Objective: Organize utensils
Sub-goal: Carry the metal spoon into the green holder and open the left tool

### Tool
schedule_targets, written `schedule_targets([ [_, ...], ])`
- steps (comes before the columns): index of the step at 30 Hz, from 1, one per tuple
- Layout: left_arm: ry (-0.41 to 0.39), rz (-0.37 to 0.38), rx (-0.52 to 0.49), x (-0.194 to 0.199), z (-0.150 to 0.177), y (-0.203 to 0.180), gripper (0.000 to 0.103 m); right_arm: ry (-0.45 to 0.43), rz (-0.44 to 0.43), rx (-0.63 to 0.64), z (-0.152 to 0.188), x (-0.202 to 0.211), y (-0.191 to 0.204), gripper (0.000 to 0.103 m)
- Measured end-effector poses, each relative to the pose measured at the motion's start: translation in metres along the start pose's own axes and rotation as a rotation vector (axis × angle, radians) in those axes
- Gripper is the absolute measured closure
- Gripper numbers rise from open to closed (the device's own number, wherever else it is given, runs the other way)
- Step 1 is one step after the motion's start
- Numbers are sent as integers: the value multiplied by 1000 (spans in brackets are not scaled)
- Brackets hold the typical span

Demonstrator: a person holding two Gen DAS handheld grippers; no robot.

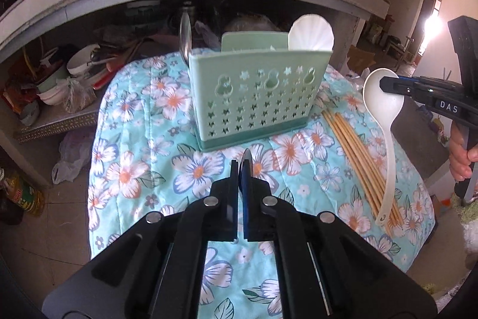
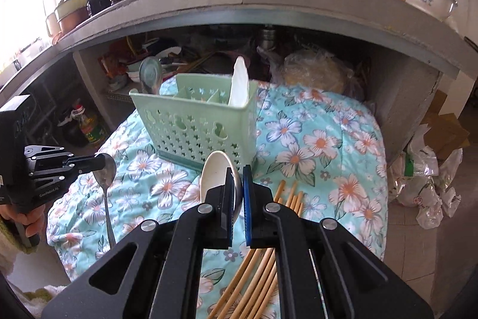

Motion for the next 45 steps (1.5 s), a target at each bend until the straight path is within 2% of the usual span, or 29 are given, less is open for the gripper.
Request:
schedule_targets([
  [8,-229,-59,30,60,-87,13,102,-136,15,-12,-30,44,-4,97],
  [14,-384,-129,75,85,-154,31,102,-156,-4,-29,-32,55,-4,97],
  [18,-434,-179,60,75,-185,32,102,-153,-5,-38,-28,53,-7,97],
  [23,-409,-254,5,35,-198,32,102,-142,2,-55,-25,50,-15,97],
  [26,-385,-285,-25,13,-194,34,102,-135,11,-65,-23,48,-21,97],
  [31,-358,-274,-19,-7,-190,39,102,-131,12,-82,-23,45,-30,97],
  [39,-319,-317,-89,-34,-179,33,102,-122,-3,-96,-23,36,-33,97],
  [45,-256,-298,-108,-58,-163,31,102,-121,-6,-95,-23,35,-32,97],
])
Point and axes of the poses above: each gripper's, at about its wrist camera, not at the fingertips, and x roughly against the way its jaws point, y to its left, z to its underside, the point moved 4 cm from there along -x, roughly the way its jaws point, and after that the axes turned 7 degrees about -y, right-handed, at the moved point
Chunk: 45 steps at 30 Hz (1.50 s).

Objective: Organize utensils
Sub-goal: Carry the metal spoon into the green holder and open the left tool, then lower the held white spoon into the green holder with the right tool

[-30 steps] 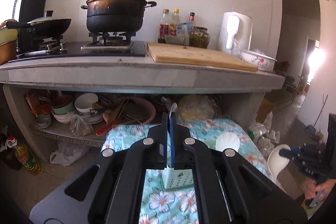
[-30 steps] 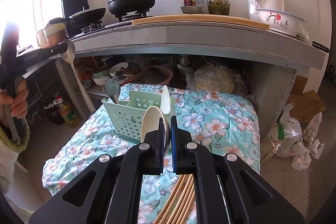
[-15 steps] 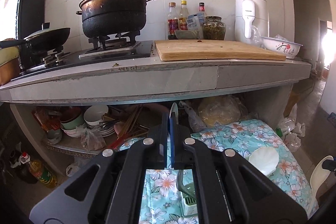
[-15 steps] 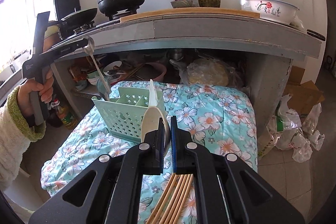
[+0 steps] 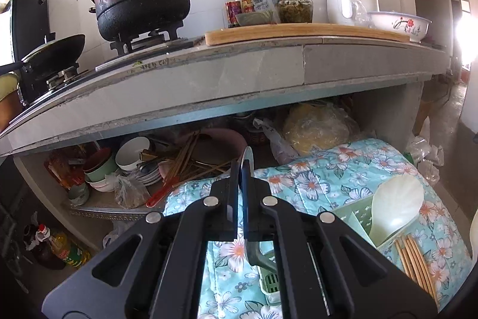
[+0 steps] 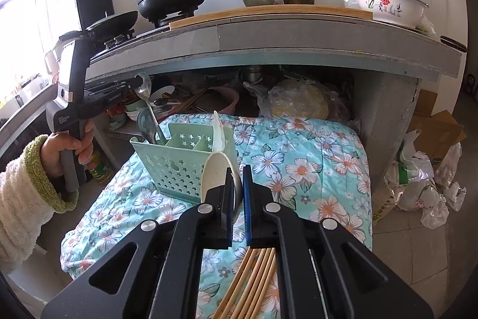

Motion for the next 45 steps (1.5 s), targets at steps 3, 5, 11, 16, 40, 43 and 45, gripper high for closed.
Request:
schedule_targets([
  [3,46,35,2,-7,14,-5,101,2,1,-2,0,0,-1,97],
  [5,81,71,22,-10,21,-7,100,7,-2,-3,1,0,-1,97],
  [11,117,128,54,-8,33,-8,94,13,1,-6,2,1,0,97],
  [16,91,144,59,7,33,-8,77,11,5,-2,-1,1,3,97],
  [40,60,56,279,133,123,56,36,-242,189,234,-136,-79,40,97],
  [43,60,47,290,137,130,62,36,-236,216,268,-126,-90,44,97],
  [45,63,45,293,137,133,64,36,-237,227,281,-122,-95,45,97],
])
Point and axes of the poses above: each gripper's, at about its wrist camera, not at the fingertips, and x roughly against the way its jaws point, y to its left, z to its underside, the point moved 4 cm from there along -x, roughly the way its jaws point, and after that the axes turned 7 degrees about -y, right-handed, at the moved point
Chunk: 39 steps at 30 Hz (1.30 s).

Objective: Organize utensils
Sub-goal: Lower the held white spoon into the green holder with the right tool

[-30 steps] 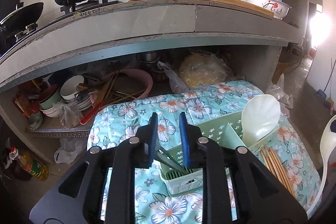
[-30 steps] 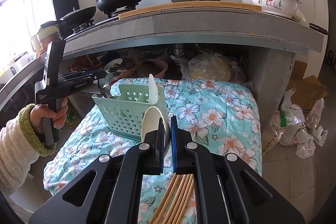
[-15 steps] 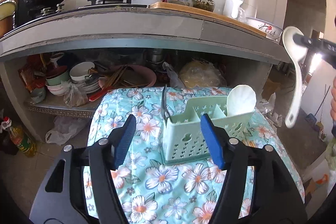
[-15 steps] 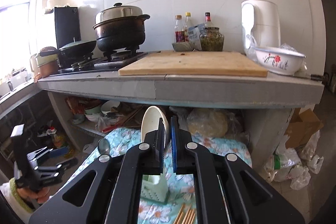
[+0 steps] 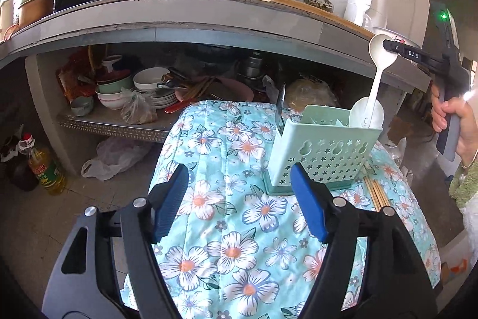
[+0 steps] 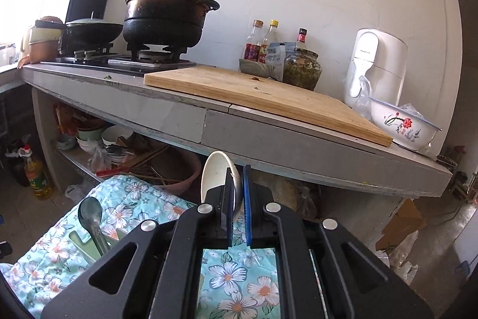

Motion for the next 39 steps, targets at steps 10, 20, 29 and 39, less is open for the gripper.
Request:
schedule_targets([
  [10,0,9,33,-1,7,7,36,-22,38,93,10,0,17,97],
  [20,8,21,37,-2,13,4,36,37,-11,170,41,4,40,97],
  [29,9,40,36,-2,15,-1,34,164,-162,185,72,12,59,86],
  [39,33,80,34,-2,22,-12,30,197,-346,-157,72,55,19,57],
])
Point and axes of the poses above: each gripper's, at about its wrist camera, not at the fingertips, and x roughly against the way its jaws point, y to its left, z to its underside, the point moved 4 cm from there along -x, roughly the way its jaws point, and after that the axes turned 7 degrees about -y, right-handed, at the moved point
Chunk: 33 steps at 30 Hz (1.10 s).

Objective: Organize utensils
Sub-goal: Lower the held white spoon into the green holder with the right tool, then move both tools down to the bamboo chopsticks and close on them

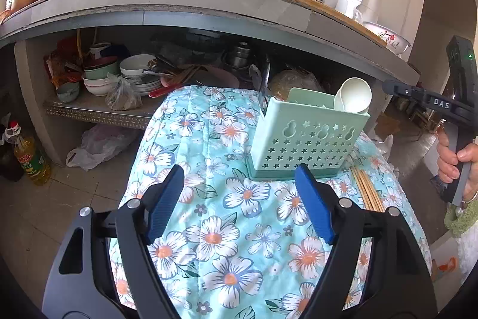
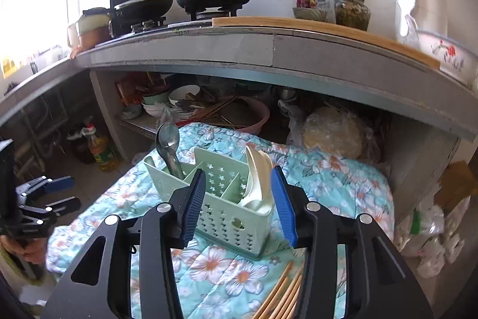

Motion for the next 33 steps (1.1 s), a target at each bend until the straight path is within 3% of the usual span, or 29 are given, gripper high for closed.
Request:
schedule_targets([
  [5,32,29,-9,-5,8,-11,29,84,-44,-252,34,21,-35,57],
  [13,124,98,-36,-22,34,-42,28,293,10,-503,151,28,-75,58],
  [18,167,152,-65,-31,48,-68,28,335,27,-610,201,32,-90,69],
  [22,210,198,-65,-41,58,-87,28,354,21,-657,222,31,-95,75],
  [33,323,302,-54,-64,78,-126,55,355,-40,-682,238,28,-97,89],
])
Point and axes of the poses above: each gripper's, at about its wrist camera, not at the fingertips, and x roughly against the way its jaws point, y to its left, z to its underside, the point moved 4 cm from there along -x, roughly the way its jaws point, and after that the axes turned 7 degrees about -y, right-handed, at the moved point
